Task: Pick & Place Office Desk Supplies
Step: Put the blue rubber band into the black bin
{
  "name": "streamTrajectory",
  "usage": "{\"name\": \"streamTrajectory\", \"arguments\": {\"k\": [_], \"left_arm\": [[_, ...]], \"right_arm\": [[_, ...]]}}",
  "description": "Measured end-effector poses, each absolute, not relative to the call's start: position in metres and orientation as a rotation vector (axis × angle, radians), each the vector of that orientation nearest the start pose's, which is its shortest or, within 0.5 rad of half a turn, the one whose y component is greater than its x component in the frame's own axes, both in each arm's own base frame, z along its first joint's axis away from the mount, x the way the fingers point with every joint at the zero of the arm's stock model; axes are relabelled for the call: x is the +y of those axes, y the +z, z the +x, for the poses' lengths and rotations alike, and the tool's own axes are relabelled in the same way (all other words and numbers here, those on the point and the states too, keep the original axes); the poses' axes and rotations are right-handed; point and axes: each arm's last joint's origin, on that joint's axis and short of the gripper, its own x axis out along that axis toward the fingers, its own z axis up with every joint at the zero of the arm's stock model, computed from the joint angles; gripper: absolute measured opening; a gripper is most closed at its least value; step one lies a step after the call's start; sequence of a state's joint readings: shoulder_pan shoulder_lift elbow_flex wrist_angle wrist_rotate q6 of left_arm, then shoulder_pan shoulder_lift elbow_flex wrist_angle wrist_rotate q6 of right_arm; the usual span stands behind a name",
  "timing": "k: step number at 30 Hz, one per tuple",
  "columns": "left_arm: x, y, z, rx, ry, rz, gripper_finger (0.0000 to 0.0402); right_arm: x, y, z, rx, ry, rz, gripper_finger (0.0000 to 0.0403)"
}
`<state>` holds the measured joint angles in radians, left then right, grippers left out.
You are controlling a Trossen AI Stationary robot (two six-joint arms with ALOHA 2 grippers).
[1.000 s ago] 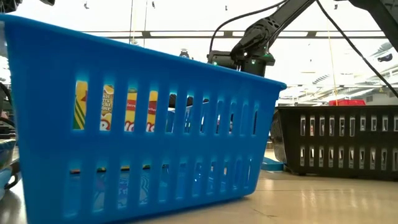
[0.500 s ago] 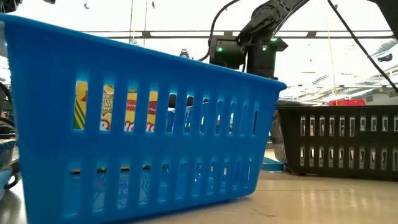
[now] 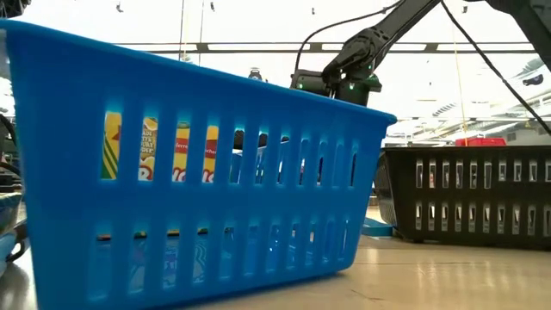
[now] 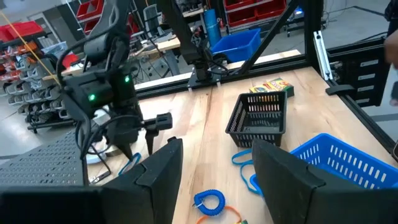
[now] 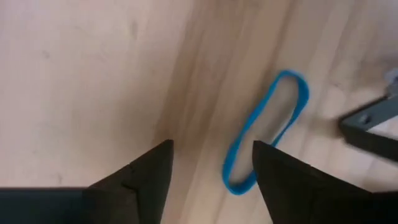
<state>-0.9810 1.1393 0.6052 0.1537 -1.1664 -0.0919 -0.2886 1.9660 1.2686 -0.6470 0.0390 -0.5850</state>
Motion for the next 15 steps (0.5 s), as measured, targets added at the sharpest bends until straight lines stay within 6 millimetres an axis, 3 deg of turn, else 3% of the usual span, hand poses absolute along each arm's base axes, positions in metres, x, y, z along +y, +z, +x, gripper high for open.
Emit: {"name": "streamTrajectory", "arguments": {"k": [8,15], "left_arm": [[-0.172,0.241,0.147,0.171,0.191,0.239,0.0201],[-0.172,0.241,0.147,0.169,0.191,0.235,0.0201]], "right_arm": [[-0.119,0.134,0.354,1.350,0.166,-0.282,0.0210],[-0.130,0.136,0.353,1.323,0.191,-0.266,0.0143]]}}
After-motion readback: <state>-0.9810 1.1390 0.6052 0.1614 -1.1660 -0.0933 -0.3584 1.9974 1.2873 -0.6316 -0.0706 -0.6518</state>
